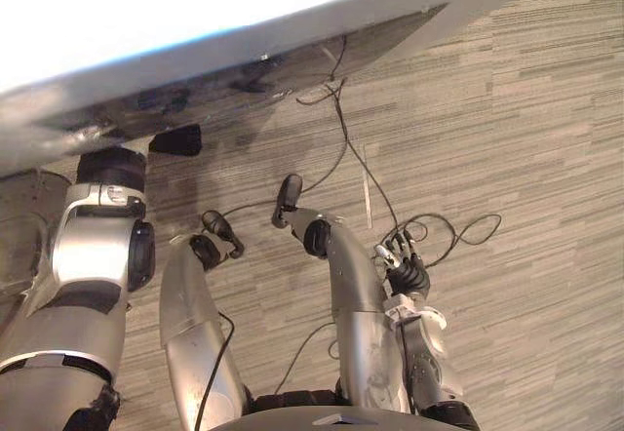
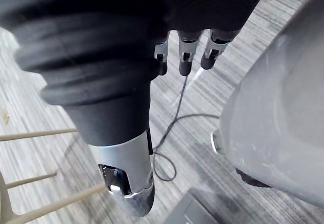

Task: Pick up the laundry basket with both hands and put the clothes into the washing machine.

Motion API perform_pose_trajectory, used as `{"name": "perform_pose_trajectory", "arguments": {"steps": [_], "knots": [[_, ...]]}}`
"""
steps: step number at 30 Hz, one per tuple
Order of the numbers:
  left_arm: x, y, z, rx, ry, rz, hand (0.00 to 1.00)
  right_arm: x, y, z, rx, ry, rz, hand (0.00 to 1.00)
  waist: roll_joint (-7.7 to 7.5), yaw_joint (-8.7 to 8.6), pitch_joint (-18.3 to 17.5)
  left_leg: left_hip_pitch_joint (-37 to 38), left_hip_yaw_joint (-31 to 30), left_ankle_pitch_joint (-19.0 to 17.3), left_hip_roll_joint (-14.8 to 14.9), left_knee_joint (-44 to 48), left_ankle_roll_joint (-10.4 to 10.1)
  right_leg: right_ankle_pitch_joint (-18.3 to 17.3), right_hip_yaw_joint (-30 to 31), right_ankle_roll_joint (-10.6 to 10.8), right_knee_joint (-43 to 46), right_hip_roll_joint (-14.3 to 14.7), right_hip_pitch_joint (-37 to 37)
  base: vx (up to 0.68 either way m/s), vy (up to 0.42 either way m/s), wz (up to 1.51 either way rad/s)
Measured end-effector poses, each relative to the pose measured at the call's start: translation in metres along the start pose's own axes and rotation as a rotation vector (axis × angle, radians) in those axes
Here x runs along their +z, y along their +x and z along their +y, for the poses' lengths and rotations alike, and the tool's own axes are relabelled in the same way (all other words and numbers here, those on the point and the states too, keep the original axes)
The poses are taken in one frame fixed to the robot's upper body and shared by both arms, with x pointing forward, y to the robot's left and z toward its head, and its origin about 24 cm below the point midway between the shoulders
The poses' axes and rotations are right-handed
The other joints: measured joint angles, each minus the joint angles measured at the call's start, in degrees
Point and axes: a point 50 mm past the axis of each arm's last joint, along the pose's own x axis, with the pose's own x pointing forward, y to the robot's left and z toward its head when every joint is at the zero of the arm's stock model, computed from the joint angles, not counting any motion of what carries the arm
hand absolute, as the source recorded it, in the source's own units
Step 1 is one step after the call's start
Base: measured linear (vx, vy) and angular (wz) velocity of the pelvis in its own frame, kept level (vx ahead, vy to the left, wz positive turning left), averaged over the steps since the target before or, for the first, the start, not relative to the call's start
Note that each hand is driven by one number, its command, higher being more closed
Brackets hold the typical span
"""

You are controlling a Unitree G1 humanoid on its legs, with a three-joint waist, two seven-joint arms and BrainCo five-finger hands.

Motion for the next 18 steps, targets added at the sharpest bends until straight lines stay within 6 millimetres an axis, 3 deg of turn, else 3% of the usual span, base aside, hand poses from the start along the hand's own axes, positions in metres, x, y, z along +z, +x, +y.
{"name": "perform_pose_trajectory", "arguments": {"steps": [5, 10, 12, 14, 17, 18], "knots": [[-0.001, 0.003, 0.0, -0.019, 0.138, 0.004, 1.0, 0.018, -0.014, -0.028, -0.093, 0.016, -0.055, 0.0, -0.01, -0.07, 0.0, 0.19, 0.7, -0.01, -0.08, 0.73, 0.72, 0.67, 0.75, -0.25, -0.44, 0.05, 0.0, -0.14, 0.047, -0.09], [-0.002, 0.001, 0.002, -0.114, 0.615, -0.074, 1.0, 0.057, -0.027, -0.055, -0.132, -0.074, -0.156, 0.0, -0.01, 0.89, 0.0, 1.38, 1.87, -0.19, -0.12, 1.1, 1.06, 0.96, 1.81, -0.74, -0.09, 0.18, 0.02, -0.08, 0.018, -0.08], [-0.012, -0.006, -0.01, -0.226, 0.957, -0.154, 1.0, 0.07, -0.034, -0.06, -0.117, -0.107, -0.203, 0.0, -0.01, 2.43, 0.0, 1.55, 1.84, -0.19, -0.25, 1.05, 1.05, 0.98, 1.87, -0.76, 0.05, 0.16, 0.11, -0.09, 0.003, 0.04], [-0.005, -0.011, -0.009, -0.331, 1.588, -0.439, 1.0, 0.079, -0.035, -0.059, -0.066, -0.105, -0.258, 0.0, -0.1, 2.89, 0.05, 1.02, 1.88, -0.25, 0.04, 0.95, 1.18, 1.74, 1.67, -0.44, -1.11, 0.4, -0.01, -0.15, 0.002, -0.02], [0.004, -0.01, -0.007, -0.346, 2.056, -0.688, 1.0, 0.07, -0.034, -0.058, -0.047, -0.05, -0.251, 0.0, -0.1, 2.88, 0.04, -0.12, 1.75, 0.12, 0.42, 0.77, 1.89, 3.24, 1.35, 0.19, -2.81, 0.93, -0.06, -0.12, 0.022, -0.07], [0.004, -0.009, -0.008, -0.352, 2.114, -0.702, 1.0, 0.065, -0.033, -0.057, -0.046, -0.038, -0.237, 0.0, -0.1, 2.77, 0.04, -0.31, 1.73, 0.17, 0.42, 0.77, 1.98, 3.37, 1.3, 0.36, -3.04, 0.92, -0.07, -0.14, 0.037, 0.05]]}}
